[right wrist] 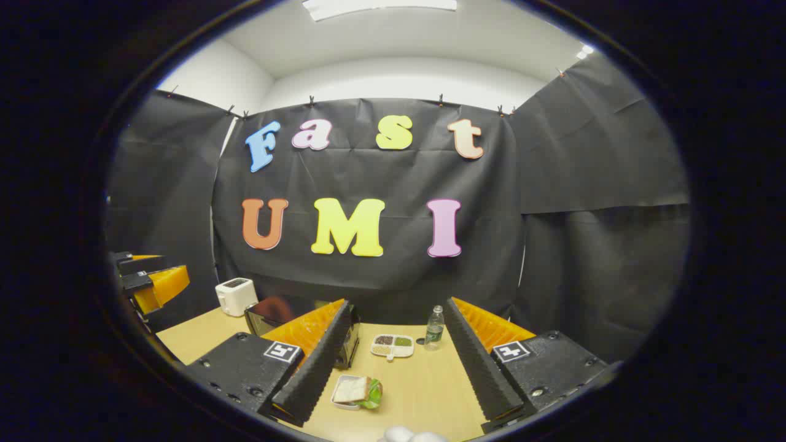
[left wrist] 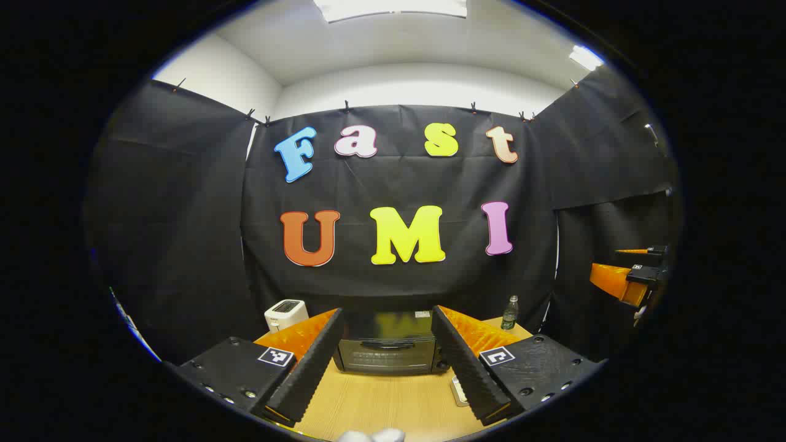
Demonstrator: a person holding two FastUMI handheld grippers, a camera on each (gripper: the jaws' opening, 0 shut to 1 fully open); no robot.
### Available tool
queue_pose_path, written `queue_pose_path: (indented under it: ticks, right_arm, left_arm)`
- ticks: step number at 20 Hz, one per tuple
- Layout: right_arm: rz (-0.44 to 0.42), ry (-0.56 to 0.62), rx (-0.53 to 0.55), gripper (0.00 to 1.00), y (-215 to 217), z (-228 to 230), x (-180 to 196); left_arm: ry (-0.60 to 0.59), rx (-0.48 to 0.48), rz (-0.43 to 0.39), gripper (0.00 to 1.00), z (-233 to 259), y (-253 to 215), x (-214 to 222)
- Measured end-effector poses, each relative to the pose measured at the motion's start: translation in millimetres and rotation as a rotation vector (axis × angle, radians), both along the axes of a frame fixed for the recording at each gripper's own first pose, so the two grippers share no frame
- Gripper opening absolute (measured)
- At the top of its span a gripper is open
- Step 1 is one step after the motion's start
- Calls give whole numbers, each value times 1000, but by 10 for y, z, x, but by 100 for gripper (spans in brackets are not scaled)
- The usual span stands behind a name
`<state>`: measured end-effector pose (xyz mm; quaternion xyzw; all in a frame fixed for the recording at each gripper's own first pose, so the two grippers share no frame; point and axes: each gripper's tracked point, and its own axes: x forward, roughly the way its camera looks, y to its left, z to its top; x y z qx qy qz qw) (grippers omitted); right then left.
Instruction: Open the electric oven with the left hand, put the food in, and close the electric oven.
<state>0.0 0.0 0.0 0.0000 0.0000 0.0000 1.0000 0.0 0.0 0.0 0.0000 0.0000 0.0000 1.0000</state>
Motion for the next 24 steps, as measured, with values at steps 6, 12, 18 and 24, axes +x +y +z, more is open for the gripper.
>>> queue_pose_path:
  ticks: [6, 12, 18, 24]
  right_arm:
    - [-13, 5, -3, 95, -43, -22, 57]
    - [-7, 13, -2, 95, -32, -38, 133]
    - [3, 18, -4, 95, -45, -89, 193]
    - [-21, 43, -40, 95, -228, -189, 271]
  left_arm:
    - [11, -3, 3, 94, -79, 25, 64]
    - [10, 7, 4, 94, -87, 22, 119]
    - [21, -1, -16, 94, -372, -31, 388]
    - [58, 13, -31, 94, -883, -81, 983]
